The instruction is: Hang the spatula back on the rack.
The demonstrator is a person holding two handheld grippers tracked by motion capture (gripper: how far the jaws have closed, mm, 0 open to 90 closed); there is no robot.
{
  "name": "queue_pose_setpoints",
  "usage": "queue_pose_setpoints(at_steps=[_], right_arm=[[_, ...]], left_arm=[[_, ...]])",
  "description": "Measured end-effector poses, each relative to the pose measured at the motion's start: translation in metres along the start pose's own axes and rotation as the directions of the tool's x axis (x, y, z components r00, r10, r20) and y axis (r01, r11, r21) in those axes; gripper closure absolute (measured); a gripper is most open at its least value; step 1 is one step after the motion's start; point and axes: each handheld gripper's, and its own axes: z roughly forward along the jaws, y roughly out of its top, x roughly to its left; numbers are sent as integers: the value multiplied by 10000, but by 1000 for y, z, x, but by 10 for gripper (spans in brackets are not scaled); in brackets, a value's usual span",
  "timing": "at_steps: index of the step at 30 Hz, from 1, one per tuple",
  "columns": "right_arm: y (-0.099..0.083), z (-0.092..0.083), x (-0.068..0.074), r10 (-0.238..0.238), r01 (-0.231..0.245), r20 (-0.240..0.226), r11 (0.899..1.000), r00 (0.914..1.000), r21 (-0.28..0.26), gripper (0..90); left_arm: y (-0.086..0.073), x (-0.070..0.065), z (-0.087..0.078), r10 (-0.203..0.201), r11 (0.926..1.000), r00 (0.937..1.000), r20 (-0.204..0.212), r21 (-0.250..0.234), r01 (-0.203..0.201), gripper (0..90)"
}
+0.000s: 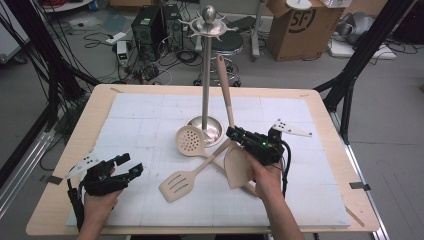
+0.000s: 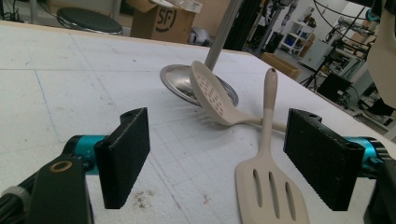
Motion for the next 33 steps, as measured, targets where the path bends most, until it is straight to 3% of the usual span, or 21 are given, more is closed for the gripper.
queue_pose_setpoints(at_steps=[7, 11, 15, 33], right_arm=[[10, 5, -6, 472, -489, -271, 9965, 9985, -671, 788], [15, 6, -9, 800, -872, -599, 9878, 9950, -1288, 788], [17, 6, -10, 838, -938, -702, 9835, 9940, -1549, 788], [36, 8, -11, 753, -898, -856, 9794, 9935, -1807, 788]], left_arm=[[0, 0, 0, -7, 10000, 10000, 3, -4, 7, 233], [0, 1, -1, 9, 10000, 10000, -17, -16, -9, 233], [0, 1, -1, -28, 10000, 10000, -6, -13, 28, 233], [0, 1, -1, 5, 10000, 10000, -8, -12, -5, 233]])
